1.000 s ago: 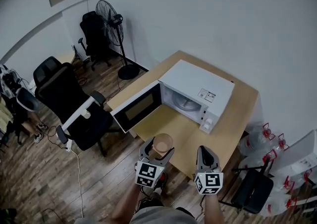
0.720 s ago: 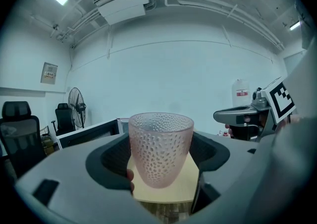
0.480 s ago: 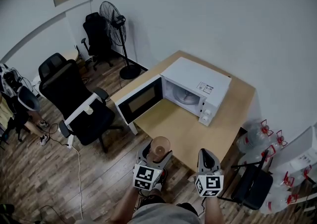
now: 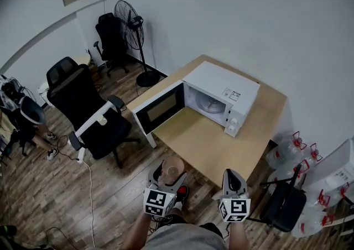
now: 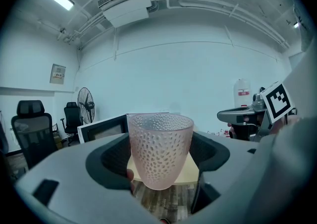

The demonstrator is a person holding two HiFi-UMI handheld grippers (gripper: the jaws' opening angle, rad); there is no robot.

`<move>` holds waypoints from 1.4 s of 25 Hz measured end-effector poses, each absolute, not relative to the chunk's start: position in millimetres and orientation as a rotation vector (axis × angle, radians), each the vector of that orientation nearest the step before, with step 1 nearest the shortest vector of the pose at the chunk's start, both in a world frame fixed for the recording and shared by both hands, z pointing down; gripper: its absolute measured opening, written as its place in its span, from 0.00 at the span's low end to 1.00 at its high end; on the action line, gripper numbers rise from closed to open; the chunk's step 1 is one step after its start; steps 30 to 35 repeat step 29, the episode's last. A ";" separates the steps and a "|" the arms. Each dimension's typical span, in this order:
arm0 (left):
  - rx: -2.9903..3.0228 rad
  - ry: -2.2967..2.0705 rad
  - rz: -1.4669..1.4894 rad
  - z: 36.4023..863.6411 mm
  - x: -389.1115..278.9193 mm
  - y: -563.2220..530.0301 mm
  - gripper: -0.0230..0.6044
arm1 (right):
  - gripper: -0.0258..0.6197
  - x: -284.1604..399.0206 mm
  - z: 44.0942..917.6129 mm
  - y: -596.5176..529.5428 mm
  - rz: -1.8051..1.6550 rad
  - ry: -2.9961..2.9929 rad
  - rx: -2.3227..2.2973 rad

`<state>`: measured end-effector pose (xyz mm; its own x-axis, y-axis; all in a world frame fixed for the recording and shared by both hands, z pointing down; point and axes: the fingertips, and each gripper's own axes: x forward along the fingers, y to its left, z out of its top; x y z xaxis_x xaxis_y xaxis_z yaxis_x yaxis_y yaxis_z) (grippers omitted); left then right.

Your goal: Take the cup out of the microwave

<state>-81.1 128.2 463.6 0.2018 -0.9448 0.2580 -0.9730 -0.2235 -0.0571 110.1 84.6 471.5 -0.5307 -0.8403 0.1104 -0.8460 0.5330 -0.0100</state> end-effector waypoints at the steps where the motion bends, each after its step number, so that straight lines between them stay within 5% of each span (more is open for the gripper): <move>1: 2.341 -1.882 0.362 462.5 -82.5 128.5 0.64 | 0.07 110.0 471.5 85.3 0.095 -2.668 1.471; 35: 2.337 -1.884 0.327 462.4 -104.6 123.1 0.64 | 0.07 89.3 467.1 82.6 0.054 -2.654 1.457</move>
